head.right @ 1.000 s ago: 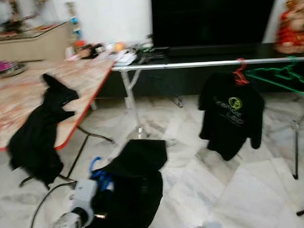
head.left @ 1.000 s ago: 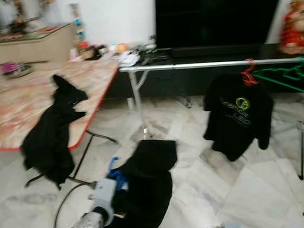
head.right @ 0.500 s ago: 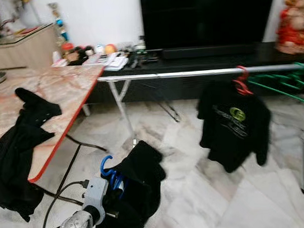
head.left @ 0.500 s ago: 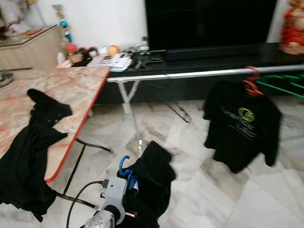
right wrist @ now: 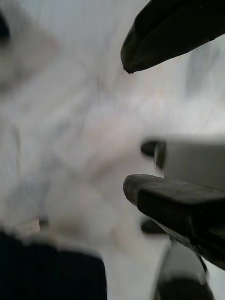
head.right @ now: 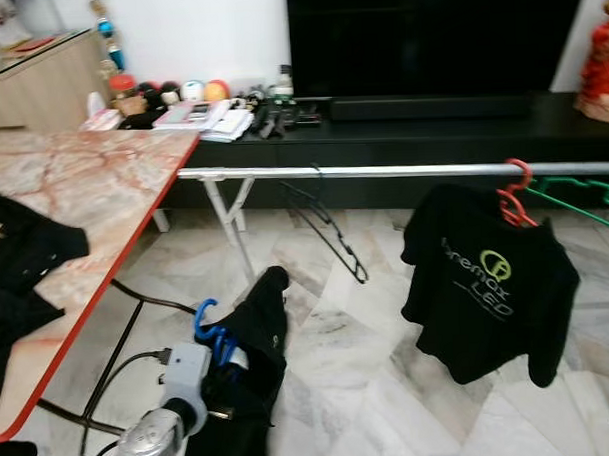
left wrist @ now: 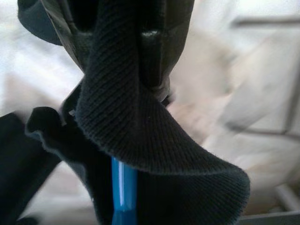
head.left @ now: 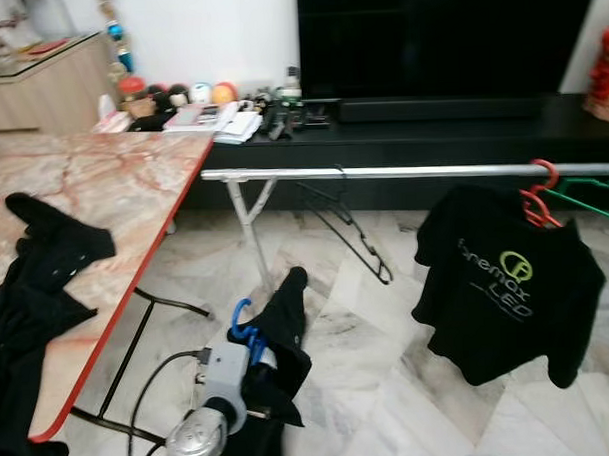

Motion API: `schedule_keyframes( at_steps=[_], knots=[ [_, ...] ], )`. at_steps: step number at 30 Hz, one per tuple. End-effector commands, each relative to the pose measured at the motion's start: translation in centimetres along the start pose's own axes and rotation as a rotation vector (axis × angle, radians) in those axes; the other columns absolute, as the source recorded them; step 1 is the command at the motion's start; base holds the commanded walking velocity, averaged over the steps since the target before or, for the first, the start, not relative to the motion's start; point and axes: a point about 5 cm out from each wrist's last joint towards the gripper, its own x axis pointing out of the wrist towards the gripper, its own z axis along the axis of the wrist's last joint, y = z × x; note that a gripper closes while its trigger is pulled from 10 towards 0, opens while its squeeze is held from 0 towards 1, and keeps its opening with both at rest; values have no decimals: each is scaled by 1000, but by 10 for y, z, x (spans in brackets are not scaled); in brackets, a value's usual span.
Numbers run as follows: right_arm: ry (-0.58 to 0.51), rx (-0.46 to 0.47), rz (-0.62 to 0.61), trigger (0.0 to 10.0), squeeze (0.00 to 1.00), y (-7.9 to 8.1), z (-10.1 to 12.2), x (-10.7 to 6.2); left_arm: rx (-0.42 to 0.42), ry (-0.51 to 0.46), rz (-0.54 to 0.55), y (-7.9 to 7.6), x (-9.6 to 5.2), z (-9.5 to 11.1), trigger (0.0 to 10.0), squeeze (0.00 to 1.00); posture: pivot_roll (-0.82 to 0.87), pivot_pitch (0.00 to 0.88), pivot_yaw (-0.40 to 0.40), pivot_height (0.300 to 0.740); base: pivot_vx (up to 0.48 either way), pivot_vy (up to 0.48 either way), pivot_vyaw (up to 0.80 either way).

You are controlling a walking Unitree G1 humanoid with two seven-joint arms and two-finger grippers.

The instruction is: Hang hanger

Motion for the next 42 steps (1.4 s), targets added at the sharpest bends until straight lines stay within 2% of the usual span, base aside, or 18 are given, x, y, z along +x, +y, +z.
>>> schedule_keyframes(
  at_steps=[1,4,11,17,31,35,42],
  knots=[
    [45,0,-8,10000,0,-5,-14,-3,11,-25,22,1,0,4,10000,0,-12,27,43,740,0,-270,0],
    [46,1,-9,10000,0,-5,-14,-3,14,-37,52,7,-2,5,10000,0,-11,27,46,740,0,-376,0],
    [49,5,-18,10000,0,-7,-15,-4,65,-67,136,38,-17,7,10000,0,-5,20,54,740,0,-477,0],
    [55,2,-19,10000,0,-8,-16,-4,73,-46,162,52,-28,1,10000,0,1,6,59,740,0,-475,0],
    [67,-38,-16,10000,0,-10,-18,-5,70,-54,173,53,-31,2,10000,0,-3,0,63,740,0,-474,0],
    [74,-53,-13,10000,0,-11,-19,-5,76,-50,195,60,-34,1,10000,0,1,0,59,740,0,-476,0],
    [74,-50,-14,10000,0,-12,-20,-5,78,-50,203,62,-35,2,10000,0,0,0,58,740,0,-475,0]
  ],
)
